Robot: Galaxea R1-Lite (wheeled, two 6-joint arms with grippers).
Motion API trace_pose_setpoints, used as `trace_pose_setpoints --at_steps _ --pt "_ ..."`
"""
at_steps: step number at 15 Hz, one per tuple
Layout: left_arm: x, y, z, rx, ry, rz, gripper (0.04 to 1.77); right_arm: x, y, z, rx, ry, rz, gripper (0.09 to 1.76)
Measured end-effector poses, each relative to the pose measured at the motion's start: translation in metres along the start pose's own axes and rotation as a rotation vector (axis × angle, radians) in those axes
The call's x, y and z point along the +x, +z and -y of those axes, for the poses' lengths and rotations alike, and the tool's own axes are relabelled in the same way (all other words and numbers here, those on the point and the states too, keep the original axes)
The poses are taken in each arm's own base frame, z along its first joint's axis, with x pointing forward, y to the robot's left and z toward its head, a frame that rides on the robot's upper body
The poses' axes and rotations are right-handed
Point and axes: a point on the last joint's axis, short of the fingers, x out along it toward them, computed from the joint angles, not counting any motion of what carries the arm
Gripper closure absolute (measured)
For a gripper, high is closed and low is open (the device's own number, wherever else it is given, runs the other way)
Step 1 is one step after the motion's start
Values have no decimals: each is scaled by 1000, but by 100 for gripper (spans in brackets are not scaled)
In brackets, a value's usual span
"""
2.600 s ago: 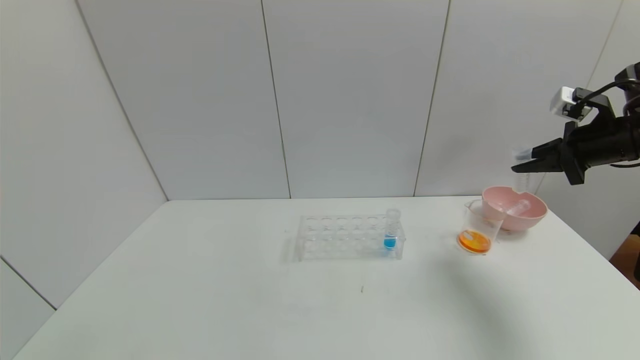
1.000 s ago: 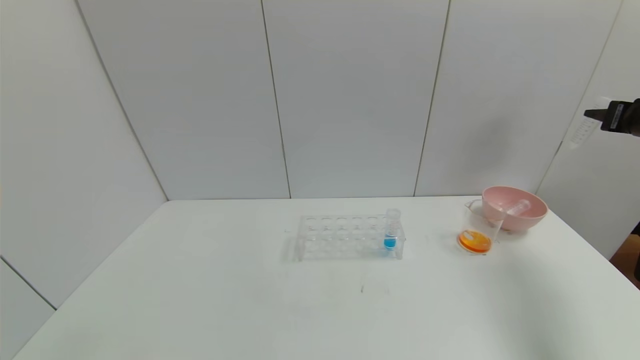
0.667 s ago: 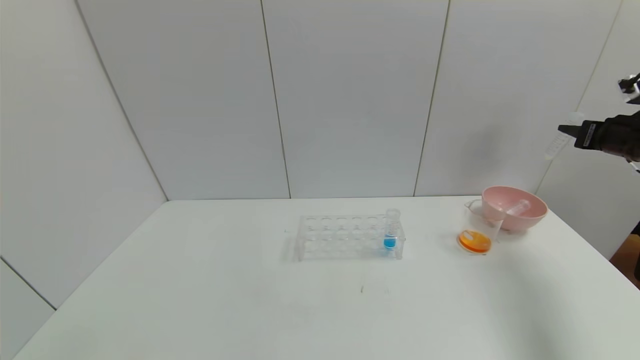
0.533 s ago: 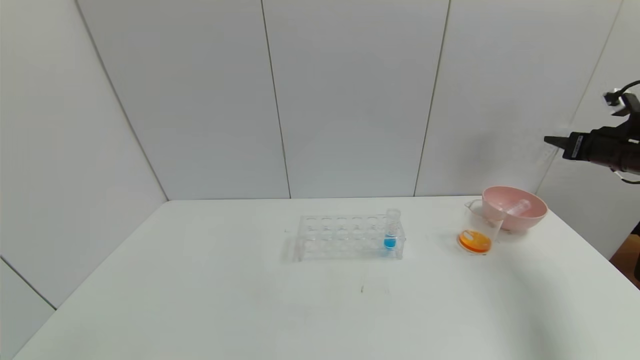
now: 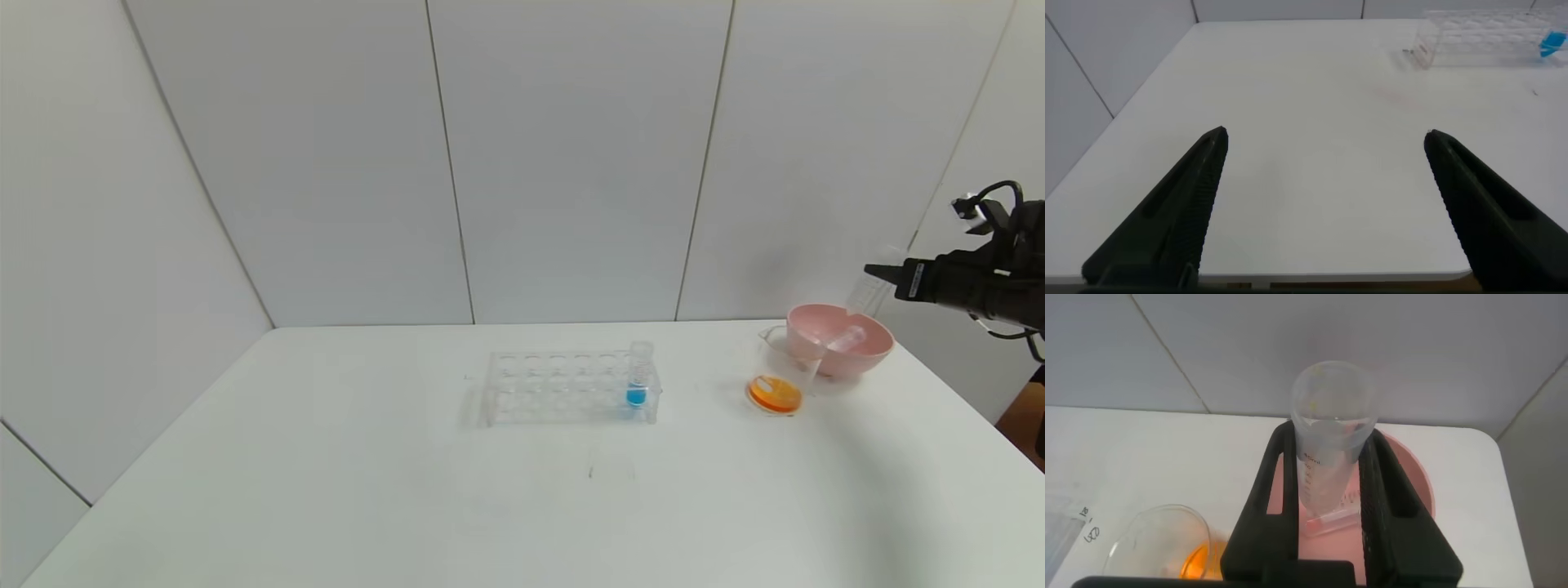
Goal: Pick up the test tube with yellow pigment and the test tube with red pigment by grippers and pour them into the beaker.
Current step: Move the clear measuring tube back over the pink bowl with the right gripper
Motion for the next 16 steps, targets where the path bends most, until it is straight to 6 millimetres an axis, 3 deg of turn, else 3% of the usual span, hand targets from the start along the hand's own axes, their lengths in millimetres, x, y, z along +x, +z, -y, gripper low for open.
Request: trace_pose_setpoints --at_steps 8,16 --pt "0 0 0 0 0 0 9 20 -25 4 -24 -31 -101 136" --pt "0 0 0 0 0 0 9 31 -27 4 -52 -40 -85 136"
